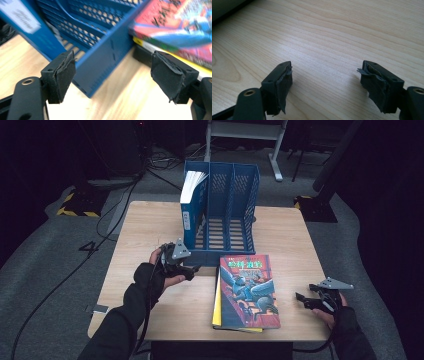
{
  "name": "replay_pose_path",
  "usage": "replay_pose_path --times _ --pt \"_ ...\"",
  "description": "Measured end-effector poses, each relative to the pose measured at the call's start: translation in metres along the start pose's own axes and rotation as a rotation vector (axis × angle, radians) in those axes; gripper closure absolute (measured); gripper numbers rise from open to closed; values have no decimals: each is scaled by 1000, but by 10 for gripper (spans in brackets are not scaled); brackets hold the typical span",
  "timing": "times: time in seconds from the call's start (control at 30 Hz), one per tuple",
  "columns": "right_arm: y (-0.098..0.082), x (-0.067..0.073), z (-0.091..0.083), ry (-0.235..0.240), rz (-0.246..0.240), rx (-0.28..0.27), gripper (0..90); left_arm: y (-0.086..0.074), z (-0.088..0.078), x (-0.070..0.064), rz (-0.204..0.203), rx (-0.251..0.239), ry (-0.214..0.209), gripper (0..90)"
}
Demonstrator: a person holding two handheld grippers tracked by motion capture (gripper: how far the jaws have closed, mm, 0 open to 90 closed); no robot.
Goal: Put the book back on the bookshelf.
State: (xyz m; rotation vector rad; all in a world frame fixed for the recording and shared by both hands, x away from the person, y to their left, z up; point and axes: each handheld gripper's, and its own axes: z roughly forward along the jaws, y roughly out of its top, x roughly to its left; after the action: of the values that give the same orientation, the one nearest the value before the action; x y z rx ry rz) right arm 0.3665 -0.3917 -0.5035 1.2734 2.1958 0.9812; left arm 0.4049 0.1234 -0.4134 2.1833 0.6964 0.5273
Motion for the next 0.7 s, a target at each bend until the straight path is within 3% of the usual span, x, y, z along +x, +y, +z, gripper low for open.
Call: replay_pose_path --times 0.27,0.43,0.53,0.7 --pt "1 1 -1 7 -9 13 237 -29 21 -20 34 66 -71 205" --pt "2 2 -1 10 -21 17 240 -38 27 -29 69 102 -116 205" --pt "3 3 -2 24 -20 17 253 -41 30 -35 95 116 -128 201" --pt "7 9 -5 79 -41 23 301 -51 36 -42 92 116 -200 191"
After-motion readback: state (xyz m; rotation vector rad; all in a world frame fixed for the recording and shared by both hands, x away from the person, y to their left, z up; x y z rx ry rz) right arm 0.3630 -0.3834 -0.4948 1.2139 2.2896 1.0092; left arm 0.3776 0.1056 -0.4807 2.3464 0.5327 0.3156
